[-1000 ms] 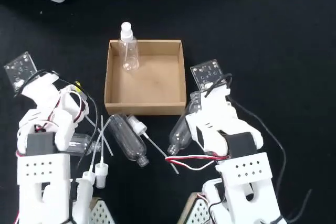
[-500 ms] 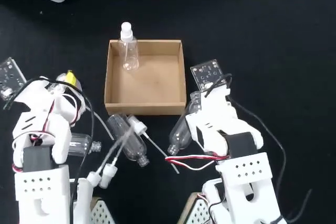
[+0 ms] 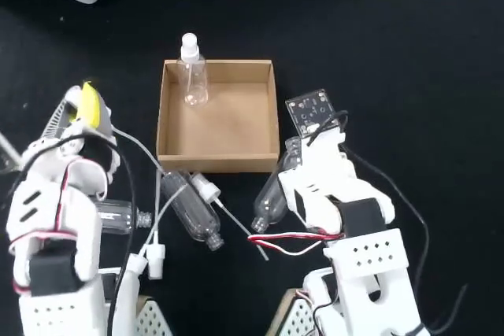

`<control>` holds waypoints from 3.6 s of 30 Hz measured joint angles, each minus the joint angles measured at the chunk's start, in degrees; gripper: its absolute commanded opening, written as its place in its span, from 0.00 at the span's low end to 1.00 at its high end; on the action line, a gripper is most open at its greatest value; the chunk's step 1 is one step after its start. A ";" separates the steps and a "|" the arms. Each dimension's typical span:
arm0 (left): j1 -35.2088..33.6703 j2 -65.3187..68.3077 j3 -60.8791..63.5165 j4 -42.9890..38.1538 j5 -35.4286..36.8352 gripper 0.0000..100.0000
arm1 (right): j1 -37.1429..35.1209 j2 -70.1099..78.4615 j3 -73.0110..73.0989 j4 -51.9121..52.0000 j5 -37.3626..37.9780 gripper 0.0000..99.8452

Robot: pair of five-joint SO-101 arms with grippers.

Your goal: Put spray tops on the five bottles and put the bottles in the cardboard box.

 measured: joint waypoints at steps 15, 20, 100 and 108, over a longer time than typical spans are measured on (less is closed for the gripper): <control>0.00 -10.11 -0.09 0.00 0.00 0.03 | -7.56 -29.10 11.78 -2.02 0.00 0.10; -5.19 -14.59 -0.09 0.00 3.16 0.03 | -10.29 -36.13 12.84 -2.02 0.00 0.10; 5.45 -19.78 2.99 4.22 18.55 0.03 | -30.86 -40.70 33.14 -20.04 4.92 0.10; 5.63 -19.78 7.91 4.22 18.55 0.03 | -30.86 -40.70 33.14 -20.04 4.92 0.10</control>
